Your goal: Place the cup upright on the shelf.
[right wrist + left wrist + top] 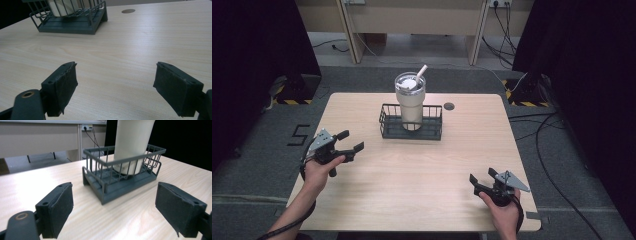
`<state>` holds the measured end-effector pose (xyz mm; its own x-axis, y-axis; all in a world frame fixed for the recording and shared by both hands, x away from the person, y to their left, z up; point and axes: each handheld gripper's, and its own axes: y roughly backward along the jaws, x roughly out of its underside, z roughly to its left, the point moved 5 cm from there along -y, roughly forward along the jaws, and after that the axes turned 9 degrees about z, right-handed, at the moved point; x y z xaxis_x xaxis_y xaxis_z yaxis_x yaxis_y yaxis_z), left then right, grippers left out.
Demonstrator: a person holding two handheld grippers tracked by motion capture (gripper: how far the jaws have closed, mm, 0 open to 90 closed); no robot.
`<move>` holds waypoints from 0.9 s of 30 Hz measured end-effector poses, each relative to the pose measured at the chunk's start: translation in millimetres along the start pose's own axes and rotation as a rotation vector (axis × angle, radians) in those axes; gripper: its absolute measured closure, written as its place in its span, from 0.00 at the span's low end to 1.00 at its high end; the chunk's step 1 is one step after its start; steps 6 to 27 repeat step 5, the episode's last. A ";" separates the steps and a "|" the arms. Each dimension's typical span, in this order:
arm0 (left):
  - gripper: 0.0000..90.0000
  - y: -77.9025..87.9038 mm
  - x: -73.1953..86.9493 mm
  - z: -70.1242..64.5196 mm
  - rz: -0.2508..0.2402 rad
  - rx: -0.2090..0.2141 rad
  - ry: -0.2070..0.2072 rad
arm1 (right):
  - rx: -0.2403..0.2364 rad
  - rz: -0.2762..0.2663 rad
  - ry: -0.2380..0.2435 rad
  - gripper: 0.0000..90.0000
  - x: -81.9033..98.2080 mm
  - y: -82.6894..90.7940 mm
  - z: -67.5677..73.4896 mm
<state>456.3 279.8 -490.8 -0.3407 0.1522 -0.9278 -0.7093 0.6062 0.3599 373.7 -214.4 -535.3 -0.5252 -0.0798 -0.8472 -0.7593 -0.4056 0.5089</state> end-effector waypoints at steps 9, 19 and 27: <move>0.16 -0.7 9.0 0.9 0.012 0.005 0.024 | -0.001 0.002 0.018 0.21 -0.1 -0.1 0.4; 0.16 -0.7 9.0 0.9 0.012 0.005 0.024 | -0.001 0.002 0.018 0.21 -0.1 -0.1 0.4; 0.16 -0.7 9.0 0.9 0.012 0.005 0.024 | -0.001 0.002 0.018 0.21 -0.1 -0.1 0.4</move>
